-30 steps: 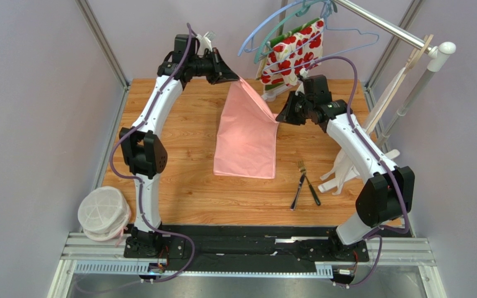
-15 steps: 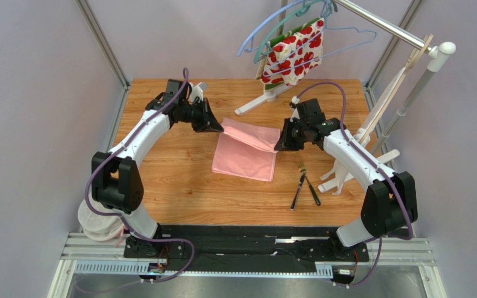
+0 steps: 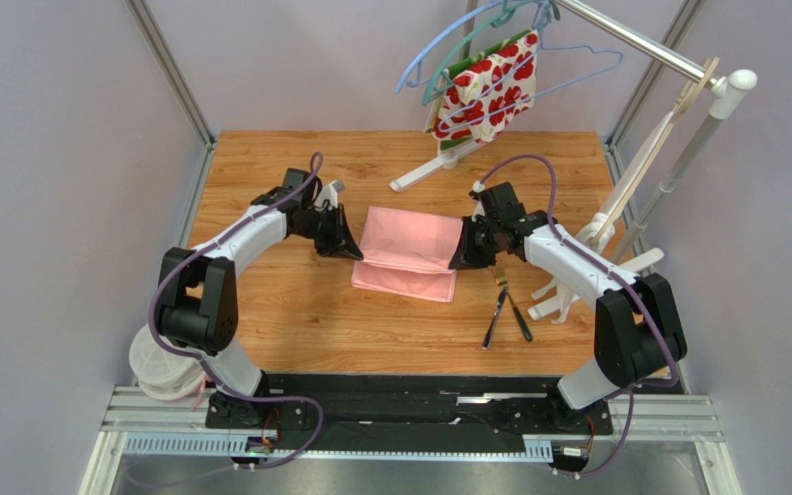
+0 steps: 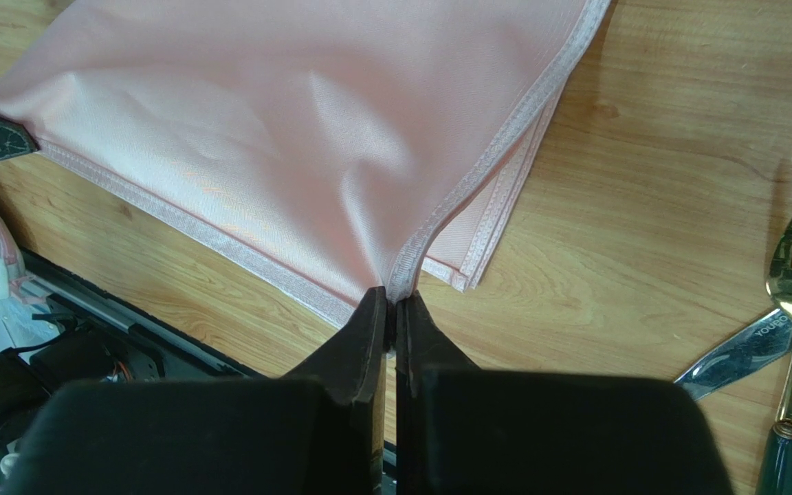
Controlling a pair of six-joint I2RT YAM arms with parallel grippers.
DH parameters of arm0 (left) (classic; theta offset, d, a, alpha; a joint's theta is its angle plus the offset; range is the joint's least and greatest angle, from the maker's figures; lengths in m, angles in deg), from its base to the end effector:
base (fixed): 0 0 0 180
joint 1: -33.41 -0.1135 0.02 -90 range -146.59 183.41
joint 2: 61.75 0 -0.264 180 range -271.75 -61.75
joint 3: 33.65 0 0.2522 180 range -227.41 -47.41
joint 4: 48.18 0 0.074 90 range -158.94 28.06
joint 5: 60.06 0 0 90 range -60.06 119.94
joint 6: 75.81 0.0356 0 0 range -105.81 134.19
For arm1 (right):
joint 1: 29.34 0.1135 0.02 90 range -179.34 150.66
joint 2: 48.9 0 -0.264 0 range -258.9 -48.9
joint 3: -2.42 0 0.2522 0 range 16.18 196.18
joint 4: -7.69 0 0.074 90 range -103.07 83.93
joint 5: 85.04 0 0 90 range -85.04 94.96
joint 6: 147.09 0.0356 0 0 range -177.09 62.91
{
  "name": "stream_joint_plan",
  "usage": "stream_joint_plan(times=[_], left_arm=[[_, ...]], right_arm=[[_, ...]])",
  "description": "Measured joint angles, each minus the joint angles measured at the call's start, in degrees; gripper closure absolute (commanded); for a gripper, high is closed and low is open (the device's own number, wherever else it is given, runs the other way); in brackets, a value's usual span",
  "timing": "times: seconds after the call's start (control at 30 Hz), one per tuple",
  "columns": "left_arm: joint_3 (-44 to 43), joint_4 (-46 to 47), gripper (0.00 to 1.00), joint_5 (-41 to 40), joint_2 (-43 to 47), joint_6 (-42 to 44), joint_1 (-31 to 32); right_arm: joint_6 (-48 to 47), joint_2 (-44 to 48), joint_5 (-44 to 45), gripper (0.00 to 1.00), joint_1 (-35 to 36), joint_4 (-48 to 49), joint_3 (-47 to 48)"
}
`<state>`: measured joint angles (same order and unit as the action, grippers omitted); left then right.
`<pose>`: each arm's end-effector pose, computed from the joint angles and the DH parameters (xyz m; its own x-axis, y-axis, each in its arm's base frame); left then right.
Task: Fold the napkin into a case and place the utensils inside
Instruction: Smooth out the square-folded napkin at the center of the board.
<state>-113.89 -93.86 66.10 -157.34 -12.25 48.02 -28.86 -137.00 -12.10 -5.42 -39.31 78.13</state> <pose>0.3224 -0.1058 0.2196 -0.9718 -0.1182 -0.2038 0.0530 0.7333 -0.6779 0.2815 0.1363 0.2303 -0.9411 0.0773 -0.3292 -0.0897 0.8816 0.4633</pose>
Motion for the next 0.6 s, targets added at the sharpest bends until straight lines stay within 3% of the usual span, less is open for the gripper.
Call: stream_joint_plan(times=[0.6], left_arm=[[6.23,4.42,1.00,-2.38,-3.39,-0.55,1.07]], right_arm=[[0.92,-4.90,-0.70,1.00,0.83,5.70,-5.81]])
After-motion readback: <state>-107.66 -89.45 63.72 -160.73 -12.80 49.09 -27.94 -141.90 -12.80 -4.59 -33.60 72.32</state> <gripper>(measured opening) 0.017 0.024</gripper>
